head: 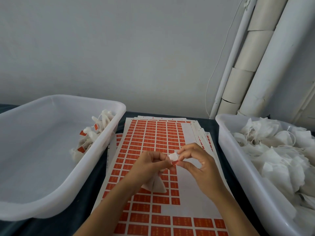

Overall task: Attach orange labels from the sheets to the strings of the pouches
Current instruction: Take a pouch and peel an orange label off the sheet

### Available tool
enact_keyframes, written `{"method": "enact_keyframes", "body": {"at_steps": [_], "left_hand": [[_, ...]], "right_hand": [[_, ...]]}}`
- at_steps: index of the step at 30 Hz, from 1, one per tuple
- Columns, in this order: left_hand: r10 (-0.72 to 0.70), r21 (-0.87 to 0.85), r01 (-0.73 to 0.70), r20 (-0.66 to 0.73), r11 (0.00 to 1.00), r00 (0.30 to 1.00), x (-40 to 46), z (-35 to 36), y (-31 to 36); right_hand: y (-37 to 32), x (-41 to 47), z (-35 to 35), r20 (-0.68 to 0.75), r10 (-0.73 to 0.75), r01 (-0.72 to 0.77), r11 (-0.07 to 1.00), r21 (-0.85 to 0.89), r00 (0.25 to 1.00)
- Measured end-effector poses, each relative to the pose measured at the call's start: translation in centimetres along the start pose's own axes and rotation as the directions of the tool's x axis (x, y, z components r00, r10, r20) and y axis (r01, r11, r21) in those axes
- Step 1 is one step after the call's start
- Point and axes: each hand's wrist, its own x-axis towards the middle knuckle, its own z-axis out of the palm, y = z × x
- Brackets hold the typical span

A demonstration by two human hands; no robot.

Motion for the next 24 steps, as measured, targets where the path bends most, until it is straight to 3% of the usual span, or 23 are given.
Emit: {"method": "enact_keyframes", "body": {"at_steps": [6,24], "left_hand": [[0.047,0.047,-0.050,0.070,0.998,0.996,-0.2,0.1,0.2],[0.061,0.068,-0.071,0.144,0.995,0.988,-0.2,0.2,-0.1]], "right_hand": [[0.1,-0.2,0.9,0.011,0.150,-0.150,0.979,0.135,0.989],[0.3,-0.6,2.1,-0.048,0.229,-0.221,0.966,0.132,0.972]]}}
